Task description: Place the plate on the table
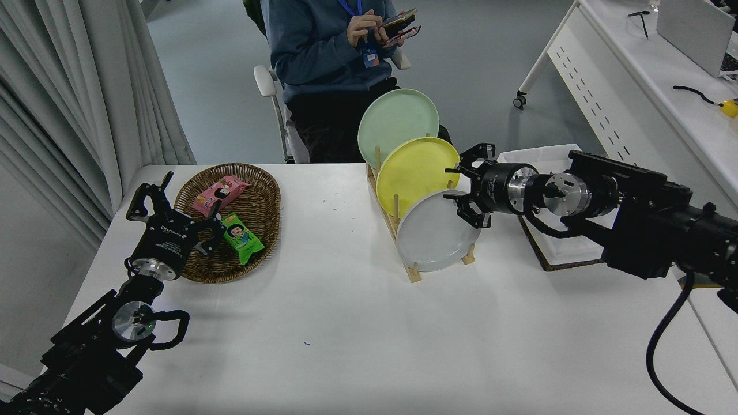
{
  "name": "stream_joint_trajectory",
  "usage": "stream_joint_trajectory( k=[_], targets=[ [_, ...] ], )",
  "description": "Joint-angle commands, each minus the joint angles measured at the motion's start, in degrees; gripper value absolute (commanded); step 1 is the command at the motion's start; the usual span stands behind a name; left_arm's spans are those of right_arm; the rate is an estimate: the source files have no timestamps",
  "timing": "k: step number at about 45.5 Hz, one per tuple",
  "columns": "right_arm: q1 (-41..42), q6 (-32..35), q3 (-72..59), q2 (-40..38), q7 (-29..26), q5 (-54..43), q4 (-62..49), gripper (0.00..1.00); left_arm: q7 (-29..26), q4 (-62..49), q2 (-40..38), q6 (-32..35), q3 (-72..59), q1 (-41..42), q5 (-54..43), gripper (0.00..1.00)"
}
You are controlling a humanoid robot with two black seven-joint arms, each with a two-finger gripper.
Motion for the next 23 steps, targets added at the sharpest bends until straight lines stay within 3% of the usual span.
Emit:
stream_joint_trajectory(
  k=[1, 23],
  targets=[
    [-0.15, -0.29, 0.48, -0.25, -0.23, -0.05, -0.22, 0.47, 0.00, 0.04, 0.00, 0.00, -0.05, 0.00, 0.00, 1.00],
    [-0.24, -1.70, 0.57, -0.25, -0.58, 0.21, -0.22, 0.46, 0.00, -0.04, 0.00, 0.00, 0.03, 0.00, 0.00, 1.00]
  ],
)
